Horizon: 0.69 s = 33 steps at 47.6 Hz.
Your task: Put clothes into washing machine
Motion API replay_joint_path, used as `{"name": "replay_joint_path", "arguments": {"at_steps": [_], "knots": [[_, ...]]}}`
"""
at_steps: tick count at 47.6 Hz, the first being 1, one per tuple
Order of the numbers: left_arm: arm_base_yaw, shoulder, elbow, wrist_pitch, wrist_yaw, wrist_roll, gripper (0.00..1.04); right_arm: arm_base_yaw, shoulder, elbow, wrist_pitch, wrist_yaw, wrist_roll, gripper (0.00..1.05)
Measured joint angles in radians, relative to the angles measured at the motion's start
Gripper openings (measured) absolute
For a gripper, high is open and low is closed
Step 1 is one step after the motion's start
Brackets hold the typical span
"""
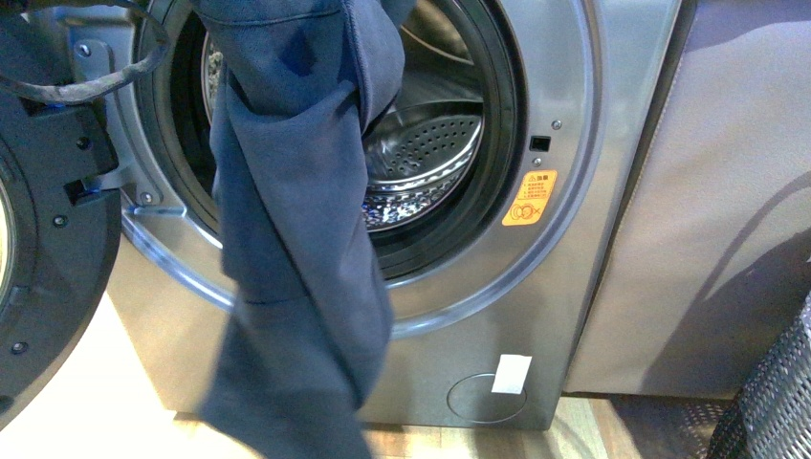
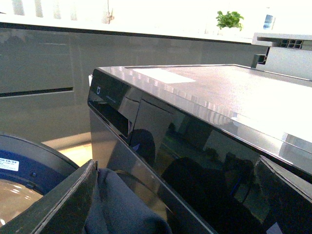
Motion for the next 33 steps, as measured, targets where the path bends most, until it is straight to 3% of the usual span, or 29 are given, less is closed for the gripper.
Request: {"name": "replay_joint_path", "arguments": {"at_steps": [5, 6, 7, 8, 11, 15, 23, 33], "knots": [[0.0, 0.012, 0.0, -0.011, -0.003, 0.001, 0.11, 0.0, 0.0, 0.0, 0.0, 0.0, 0.0, 0.97], [0.0, 0.016, 0.0, -0.013, -0.003, 0.001, 0.11, 0.008, 0.0, -0.003, 0.012, 0.049, -0.003, 0.97], [0.002, 0.02, 0.0, -0.015, -0.003, 0.002, 0.11, 0.019, -0.001, -0.008, 0.036, 0.109, -0.008, 0.97], [0.003, 0.023, 0.0, -0.015, -0.003, 0.003, 0.11, 0.034, -0.001, -0.008, 0.063, 0.298, -0.011, 0.97], [0.006, 0.029, 0.0, -0.019, -0.003, 0.004, 0.11, 0.06, -0.01, -0.021, 0.076, 0.608, -0.012, 0.97], [0.012, 0.031, 0.0, -0.019, -0.001, 0.004, 0.11, 0.079, -0.052, -0.093, 0.094, 0.797, -0.009, 0.97], [0.024, 0.047, 0.006, -0.018, -0.005, 0.012, 0.11, 0.092, -0.175, -0.277, 0.159, 0.83, 0.0, 0.97], [0.032, 0.085, 0.033, -0.018, -0.019, 0.019, 0.11, 0.123, -0.463, -0.698, 0.311, 0.896, 0.021, 0.97]]}}
